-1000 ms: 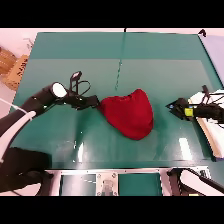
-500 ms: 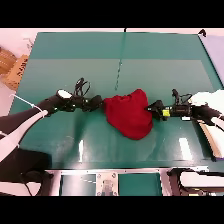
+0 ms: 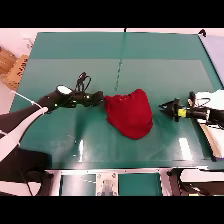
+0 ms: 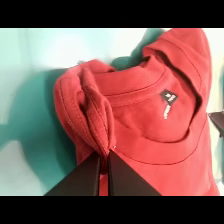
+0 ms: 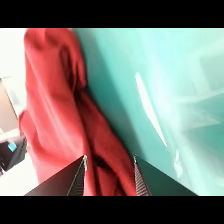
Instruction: Fold the shirts.
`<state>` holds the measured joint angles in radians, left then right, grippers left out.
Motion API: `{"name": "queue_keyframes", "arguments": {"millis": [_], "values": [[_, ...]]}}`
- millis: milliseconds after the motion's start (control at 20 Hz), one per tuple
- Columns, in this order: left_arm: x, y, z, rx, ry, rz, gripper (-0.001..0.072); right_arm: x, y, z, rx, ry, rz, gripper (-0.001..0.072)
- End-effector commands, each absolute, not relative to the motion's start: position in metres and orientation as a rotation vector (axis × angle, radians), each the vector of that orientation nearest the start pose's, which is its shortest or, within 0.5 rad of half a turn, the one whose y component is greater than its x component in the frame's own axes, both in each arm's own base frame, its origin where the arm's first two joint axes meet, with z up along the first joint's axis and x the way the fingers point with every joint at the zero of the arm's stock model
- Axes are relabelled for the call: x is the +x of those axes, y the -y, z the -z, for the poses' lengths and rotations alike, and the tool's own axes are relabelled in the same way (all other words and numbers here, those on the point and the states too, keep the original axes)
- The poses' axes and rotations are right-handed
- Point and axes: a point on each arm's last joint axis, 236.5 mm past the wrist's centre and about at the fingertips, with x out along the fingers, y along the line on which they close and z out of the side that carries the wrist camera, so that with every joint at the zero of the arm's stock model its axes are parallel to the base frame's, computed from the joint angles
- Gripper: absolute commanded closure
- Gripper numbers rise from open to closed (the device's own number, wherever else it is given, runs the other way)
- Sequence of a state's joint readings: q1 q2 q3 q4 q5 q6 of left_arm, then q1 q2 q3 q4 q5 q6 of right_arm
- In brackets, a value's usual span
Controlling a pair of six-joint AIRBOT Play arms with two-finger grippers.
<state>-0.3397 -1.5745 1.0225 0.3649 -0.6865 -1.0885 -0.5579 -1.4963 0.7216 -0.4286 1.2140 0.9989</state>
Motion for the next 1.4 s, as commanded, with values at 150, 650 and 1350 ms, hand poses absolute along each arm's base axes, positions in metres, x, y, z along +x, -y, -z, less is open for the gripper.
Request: {"name": "queue_keyframes", "arguments": {"millis": [150,650,1350], "values": [[0.407,0.291,0.039,-0.611,-1.112,0.642,0.0685,0.320,-0.025,0.089,1.266,-1.234,-0.281,0.0364],[0.399,0.315,-0.006,-0.605,-1.119,0.804,0.0685,0.291,-0.127,0.096,1.094,-1.454,-0.474,0.0697],[0.305,0.188,-0.499,-0.049,0.013,0.664,0.0686,0.327,-0.083,-0.404,0.446,-0.385,-0.636,0.0698]]}}
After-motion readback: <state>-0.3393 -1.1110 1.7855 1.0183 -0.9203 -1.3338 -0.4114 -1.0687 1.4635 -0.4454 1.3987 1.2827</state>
